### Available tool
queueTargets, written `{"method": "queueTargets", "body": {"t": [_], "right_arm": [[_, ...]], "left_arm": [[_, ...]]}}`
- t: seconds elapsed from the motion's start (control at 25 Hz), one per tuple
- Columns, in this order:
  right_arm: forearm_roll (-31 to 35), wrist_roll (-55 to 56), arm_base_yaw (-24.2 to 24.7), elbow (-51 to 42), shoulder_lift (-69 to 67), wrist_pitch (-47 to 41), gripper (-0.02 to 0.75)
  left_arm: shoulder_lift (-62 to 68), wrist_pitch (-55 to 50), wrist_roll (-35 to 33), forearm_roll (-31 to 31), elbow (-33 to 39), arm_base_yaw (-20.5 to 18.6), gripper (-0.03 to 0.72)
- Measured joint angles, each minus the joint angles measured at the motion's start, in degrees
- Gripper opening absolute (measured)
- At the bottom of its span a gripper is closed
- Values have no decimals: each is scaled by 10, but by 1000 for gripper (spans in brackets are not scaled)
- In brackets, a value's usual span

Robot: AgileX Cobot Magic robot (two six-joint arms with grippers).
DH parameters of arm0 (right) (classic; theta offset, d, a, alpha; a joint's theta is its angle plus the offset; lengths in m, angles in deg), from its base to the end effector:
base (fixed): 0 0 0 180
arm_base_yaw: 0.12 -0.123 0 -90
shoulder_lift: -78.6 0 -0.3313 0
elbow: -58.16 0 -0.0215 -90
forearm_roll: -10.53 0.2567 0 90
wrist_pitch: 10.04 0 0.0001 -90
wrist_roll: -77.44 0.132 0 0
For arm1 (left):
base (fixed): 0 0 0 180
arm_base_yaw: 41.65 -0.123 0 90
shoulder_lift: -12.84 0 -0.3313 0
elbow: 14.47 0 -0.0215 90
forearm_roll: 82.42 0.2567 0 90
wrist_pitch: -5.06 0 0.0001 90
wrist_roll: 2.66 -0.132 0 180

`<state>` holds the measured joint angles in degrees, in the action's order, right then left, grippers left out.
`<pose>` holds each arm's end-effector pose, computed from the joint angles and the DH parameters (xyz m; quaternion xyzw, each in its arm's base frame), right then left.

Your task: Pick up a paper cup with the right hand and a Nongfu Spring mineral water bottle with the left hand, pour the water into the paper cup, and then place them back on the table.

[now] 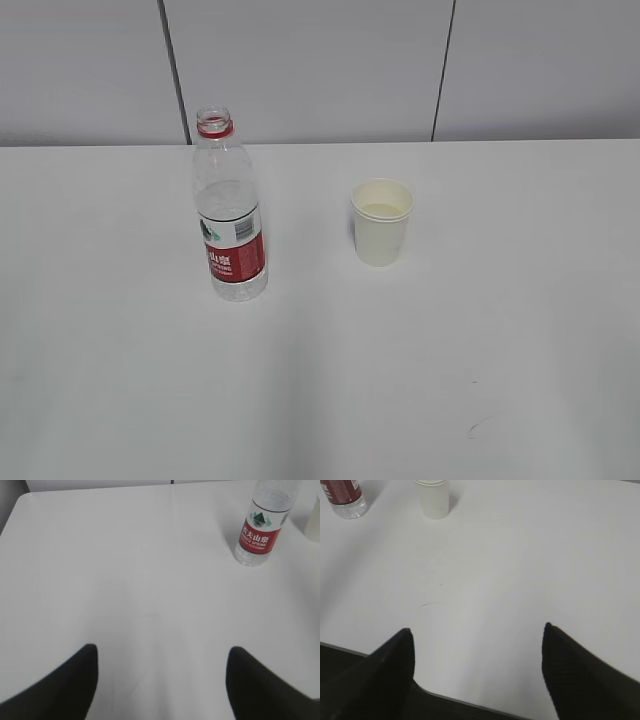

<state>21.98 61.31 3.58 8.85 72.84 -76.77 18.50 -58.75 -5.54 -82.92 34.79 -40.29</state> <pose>-0.0191 0.0254 0.2532 -0.1042 0.8632 0.0144 0.4938 -0.0163 -0.0006 0.2573 0.0322 0.8598 0.0024 0.5096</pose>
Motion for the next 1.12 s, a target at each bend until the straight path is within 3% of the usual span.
{"method": "queueTargets", "body": {"t": [1.12], "right_arm": [[-4,6,0,0,0,0,591]], "left_arm": [[0,0,0,-18,0,0,491]]}}
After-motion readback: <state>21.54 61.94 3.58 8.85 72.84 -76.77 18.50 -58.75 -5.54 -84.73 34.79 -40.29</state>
